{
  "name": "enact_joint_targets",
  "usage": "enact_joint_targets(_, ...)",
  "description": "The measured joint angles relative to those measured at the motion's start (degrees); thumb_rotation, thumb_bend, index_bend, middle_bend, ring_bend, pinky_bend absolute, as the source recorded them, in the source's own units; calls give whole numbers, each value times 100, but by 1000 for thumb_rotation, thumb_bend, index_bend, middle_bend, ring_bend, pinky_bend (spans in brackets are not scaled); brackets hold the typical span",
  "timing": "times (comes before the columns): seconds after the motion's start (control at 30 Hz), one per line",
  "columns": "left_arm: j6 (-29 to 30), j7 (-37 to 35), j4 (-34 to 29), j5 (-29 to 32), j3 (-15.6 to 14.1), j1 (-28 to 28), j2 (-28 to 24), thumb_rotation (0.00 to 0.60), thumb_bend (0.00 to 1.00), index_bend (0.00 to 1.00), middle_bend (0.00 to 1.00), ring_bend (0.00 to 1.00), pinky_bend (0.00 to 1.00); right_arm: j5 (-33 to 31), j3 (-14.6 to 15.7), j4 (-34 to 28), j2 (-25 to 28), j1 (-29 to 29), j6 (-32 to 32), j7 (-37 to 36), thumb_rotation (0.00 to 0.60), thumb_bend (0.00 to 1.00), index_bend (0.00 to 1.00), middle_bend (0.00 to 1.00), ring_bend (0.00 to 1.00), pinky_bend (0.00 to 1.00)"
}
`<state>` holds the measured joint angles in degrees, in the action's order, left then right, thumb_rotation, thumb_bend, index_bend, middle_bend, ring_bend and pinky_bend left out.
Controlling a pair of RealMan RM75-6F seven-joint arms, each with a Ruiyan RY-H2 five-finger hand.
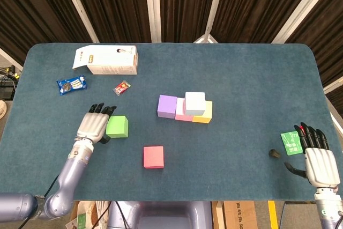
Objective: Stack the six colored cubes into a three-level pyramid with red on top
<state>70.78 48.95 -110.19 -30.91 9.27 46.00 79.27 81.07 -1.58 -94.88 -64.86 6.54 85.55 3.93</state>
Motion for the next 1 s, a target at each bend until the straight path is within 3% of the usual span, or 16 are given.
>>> enact_joint_targets(0.4,199,165,277,172,-60,154,309,600,311,125,155,0,0,463,-17,207,-69,-69,220,98,600,168,0,0,0,0)
enact_joint_targets(1.0,113,142,465,178,-131,242,477,600,367,192,209,0,0,711,8,-55,26,-190,323,482,600,167,0,0,0,0)
